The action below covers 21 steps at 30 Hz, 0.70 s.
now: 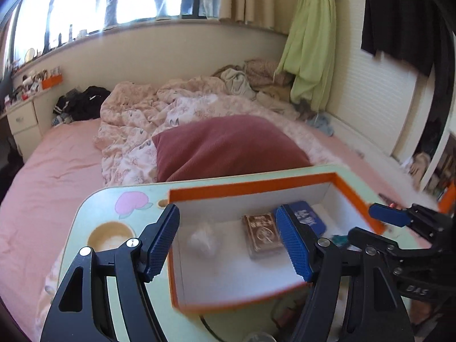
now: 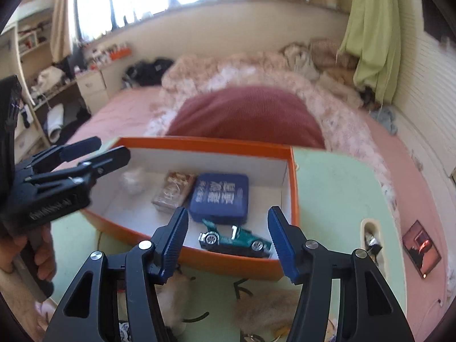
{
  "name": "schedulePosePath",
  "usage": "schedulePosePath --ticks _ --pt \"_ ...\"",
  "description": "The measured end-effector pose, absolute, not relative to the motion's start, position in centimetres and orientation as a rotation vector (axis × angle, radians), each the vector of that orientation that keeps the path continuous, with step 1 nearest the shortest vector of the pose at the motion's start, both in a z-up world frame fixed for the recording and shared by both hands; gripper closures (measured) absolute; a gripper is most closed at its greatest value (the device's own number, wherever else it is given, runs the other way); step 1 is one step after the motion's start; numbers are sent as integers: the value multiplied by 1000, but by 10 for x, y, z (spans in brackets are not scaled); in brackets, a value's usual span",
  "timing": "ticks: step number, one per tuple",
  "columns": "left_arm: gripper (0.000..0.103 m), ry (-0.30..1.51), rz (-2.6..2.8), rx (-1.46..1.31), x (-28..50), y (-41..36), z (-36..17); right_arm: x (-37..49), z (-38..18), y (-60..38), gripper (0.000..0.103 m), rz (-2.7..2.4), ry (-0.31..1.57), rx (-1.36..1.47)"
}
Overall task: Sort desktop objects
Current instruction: 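Withdraw both open grippers from the orange box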
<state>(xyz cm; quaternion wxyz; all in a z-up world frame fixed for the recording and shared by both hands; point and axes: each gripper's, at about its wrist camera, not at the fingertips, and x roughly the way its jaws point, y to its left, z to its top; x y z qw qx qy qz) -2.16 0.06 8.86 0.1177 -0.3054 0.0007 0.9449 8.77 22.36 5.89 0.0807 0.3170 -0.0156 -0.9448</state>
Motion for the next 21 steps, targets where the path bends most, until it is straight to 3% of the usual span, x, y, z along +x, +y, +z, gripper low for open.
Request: schedulePosePath --ticks 5,10,15,16,20,21 --pt "32 -23 2728 -979 29 -19 87 139 60 234 40 -2776 -25 904" --pt "32 -85 2690 -1109 71 -33 47 176 29 238 40 -2670 -16 1017" --pt "31 31 2698 -1221 83 -21 7 182 4 231 40 -2639 31 1129" --pt "29 85 2739 -1195 85 -16 4 179 -1 230 40 -2633 32 1165" --pt "0 130 2725 -1209 84 -10 -2 174 -7 232 24 -2648 37 1210" --pt "0 126 2722 -1210 83 -12 -2 175 -7 232 24 -2649 40 1209"
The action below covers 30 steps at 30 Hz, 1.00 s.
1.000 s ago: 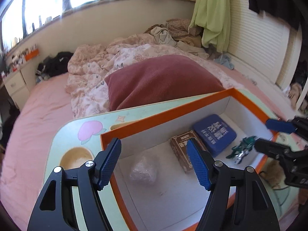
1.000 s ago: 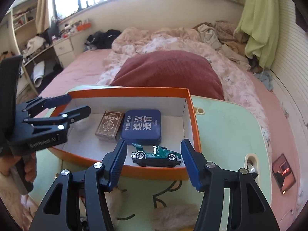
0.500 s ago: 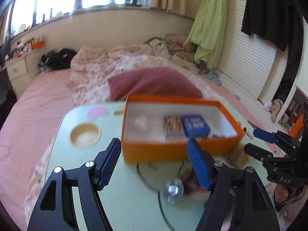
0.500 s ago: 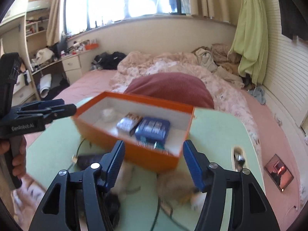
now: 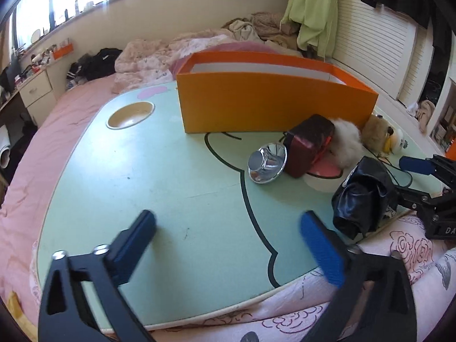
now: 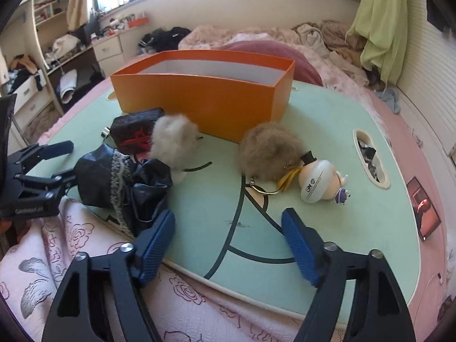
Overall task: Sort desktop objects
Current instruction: 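Withdraw both open grippers from the orange box, then move the right gripper to the white figurine and grasp it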
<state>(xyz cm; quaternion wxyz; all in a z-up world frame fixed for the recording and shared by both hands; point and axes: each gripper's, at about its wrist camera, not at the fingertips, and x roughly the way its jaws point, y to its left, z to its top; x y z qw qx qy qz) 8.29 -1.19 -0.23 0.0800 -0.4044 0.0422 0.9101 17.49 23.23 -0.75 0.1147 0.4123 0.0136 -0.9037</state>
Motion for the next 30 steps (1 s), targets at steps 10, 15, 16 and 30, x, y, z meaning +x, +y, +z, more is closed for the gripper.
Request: schedulePosePath --ticks 10,15,16,30 --pt "0 127 2726 -1198 86 -11 -1 176 -8 232 22 -2651 40 1204" --pt "0 126 2726 -1198 85 -11 -1 177 -7 231 20 -2649 27 1201" --pt "0 126 2726 -1198 85 -12 -1 177 -7 231 20 -2650 25 1200" --pt "0 126 2725 -1197 85 -13 -2 165 19 276 21 -2783 -323 1061"
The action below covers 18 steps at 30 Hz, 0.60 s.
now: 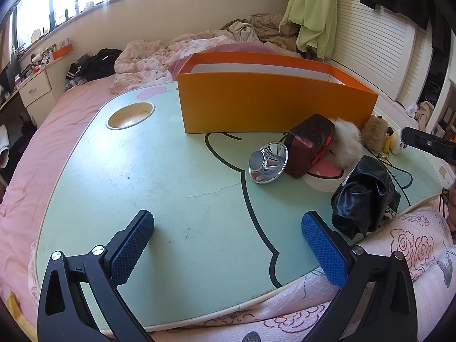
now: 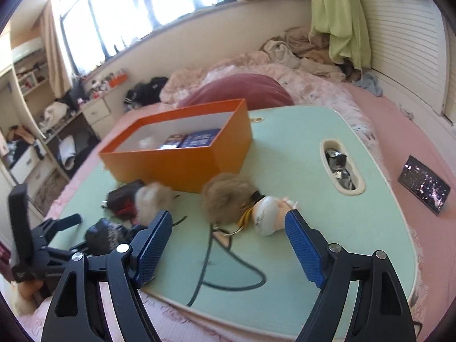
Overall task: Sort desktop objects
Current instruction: 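Move the right gripper to the white figurine and grasp it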
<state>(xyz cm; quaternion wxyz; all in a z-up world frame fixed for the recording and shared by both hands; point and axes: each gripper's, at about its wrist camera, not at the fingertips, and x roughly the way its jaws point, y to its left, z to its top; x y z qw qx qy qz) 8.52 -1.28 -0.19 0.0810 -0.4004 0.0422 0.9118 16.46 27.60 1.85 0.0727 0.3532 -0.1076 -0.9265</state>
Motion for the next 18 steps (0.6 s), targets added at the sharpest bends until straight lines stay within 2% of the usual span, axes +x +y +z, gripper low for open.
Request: schedulePosePath --ticks 3,7,9,11,12,15,18 --pt "0 126 2725 -1196 85 -13 -2 147 23 269 23 -2830 -252 1083" --pt "0 125 2725 -1195 85 -13 -2 145 32 277 26 -2859 -263 985" --pt "0 125 2726 -1195 85 -13 -2 144 31 291 32 -2831 -341 966" --pt "0 124 2726 -1194 85 -13 -2 145 23 314 48 -2802 -495 976" --pt "0 125 2726 -1194 85 -13 -2 145 18 324 51 -2786 -565 980" --pt "0 124 2726 -1194 85 -14 -3 148 7 340 53 -2729 -667 1003" --pt "0 123 2726 -1193 85 -14 -3 144 6 333 53 -2727 -614 1034"
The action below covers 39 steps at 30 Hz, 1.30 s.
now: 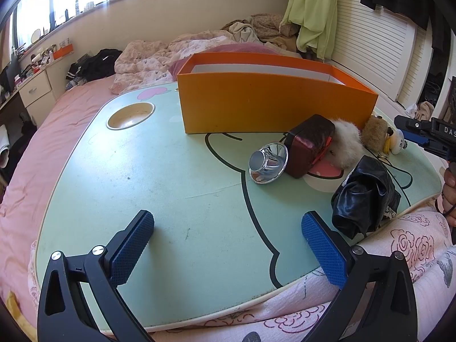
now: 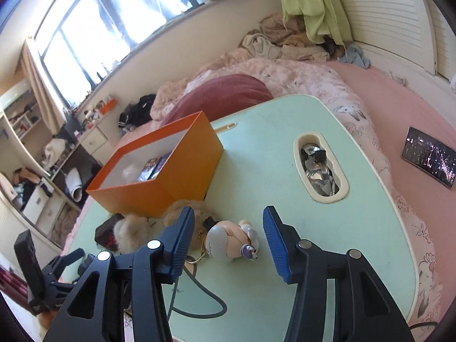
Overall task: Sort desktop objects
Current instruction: 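Move the right gripper to the white figurine and grasp it, then carry the figurine into the orange box with the right gripper while the left gripper drops the steel cup in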
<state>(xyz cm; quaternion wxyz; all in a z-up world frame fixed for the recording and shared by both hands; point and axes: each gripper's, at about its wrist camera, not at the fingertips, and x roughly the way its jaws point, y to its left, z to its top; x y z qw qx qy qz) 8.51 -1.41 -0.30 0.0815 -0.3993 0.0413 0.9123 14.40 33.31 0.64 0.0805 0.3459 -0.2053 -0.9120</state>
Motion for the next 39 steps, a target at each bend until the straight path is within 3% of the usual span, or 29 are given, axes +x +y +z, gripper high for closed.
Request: schedulePosePath --ticks 6,8,9,14,21,22,24,28,32,35,37,39 --pt "0 127 2727 -1192 86 -14 -2 136 -3 304 52 -2789 -368 1187" --pt "0 129 2728 -1191 87 -14 -2 140 -4 297 63 -2801 -302 1189" --pt "0 129 2728 -1191 87 -14 -2 142 -5 295 63 -2804 -292 1183" --pt "0 115 2743 -1187 88 -17 1 162 -5 303 64 -2827 -404 1043" --pt "2 -11 2731 -1078 92 -27 16 216 29 312 63 -2908 -460 539" --pt "4 -30 2718 -1068 90 -27 19 219 32 311 63 -2908 -452 503" --pt "21 -56 2696 -1059 84 -27 24 220 34 307 63 -2891 -433 496" --pt "29 -5 2595 -1109 60 -13 23 212 33 307 63 -2877 -440 530" --pt "55 55 2522 -1184 39 4 14 208 30 309 63 -2864 -469 556" --pt "57 87 2501 -1187 31 9 12 208 27 310 63 -2856 -474 570" --pt "72 97 2498 -1184 30 9 11 206 27 309 63 -2848 -468 582" --pt "73 74 2484 -1180 33 5 12 204 26 307 63 -2845 -455 601"
